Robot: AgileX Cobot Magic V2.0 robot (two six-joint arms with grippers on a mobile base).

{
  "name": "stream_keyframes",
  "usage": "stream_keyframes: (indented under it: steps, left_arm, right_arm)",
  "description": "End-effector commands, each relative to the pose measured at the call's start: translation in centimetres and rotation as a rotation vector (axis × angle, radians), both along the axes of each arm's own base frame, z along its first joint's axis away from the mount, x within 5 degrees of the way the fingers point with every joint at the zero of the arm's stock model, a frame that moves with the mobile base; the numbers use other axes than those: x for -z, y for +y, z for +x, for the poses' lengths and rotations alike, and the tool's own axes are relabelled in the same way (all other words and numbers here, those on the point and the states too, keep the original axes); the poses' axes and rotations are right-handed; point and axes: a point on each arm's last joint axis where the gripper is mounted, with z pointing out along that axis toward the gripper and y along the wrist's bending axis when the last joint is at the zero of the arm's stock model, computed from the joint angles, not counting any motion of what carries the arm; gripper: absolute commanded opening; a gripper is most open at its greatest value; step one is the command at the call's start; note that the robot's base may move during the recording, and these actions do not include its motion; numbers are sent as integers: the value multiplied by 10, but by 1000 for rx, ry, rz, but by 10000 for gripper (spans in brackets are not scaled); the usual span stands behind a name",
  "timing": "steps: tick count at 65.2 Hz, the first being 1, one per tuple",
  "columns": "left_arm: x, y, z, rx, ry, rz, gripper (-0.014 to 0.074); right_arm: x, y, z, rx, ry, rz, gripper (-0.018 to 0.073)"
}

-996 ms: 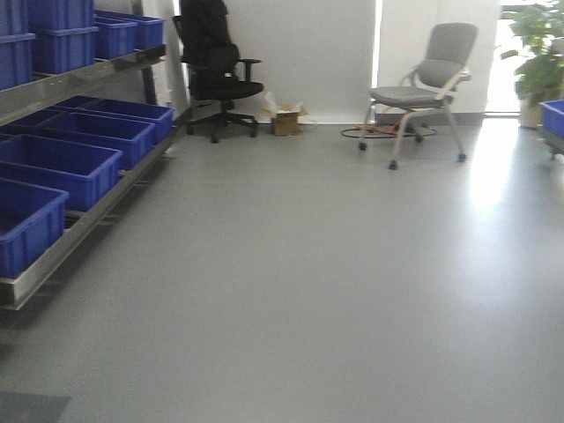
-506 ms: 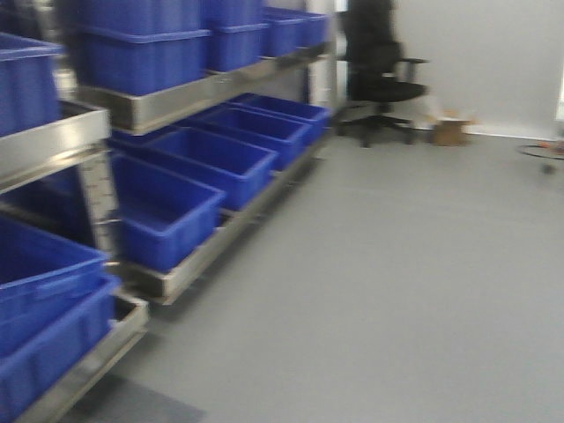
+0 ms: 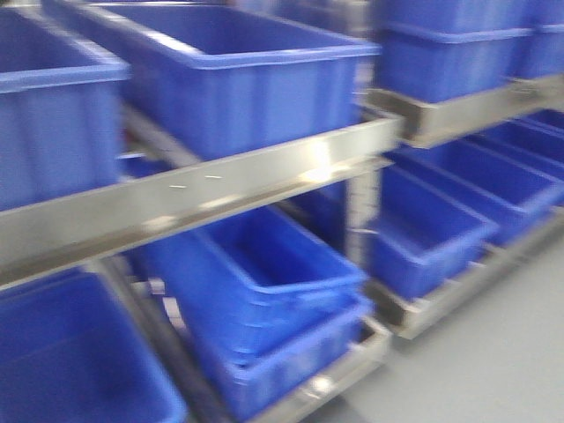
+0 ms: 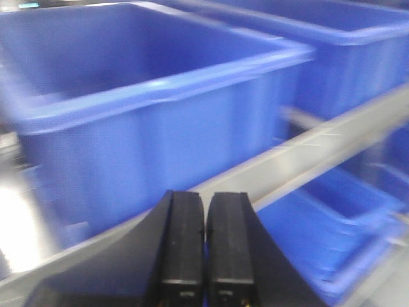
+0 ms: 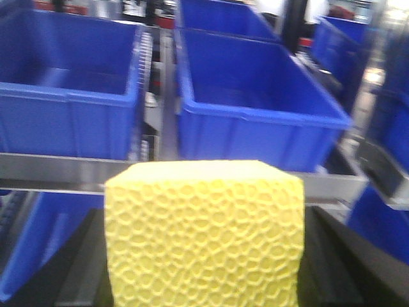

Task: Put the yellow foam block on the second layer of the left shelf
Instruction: 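Drive the base up to the shelf of blue bins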

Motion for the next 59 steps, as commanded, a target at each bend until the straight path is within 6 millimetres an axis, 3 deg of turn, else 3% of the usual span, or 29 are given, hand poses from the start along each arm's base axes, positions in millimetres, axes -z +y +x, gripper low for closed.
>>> stream_keyframes:
  steps: [1, 59]
  left_arm:
    - [0, -2, 0, 26, -71, -7, 136]
    - [0, -2, 0, 26, -71, -7, 136]
  right_arm:
    - [-17, 1, -2, -17, -102, 42, 309]
    - [-17, 1, -2, -17, -102, 42, 309]
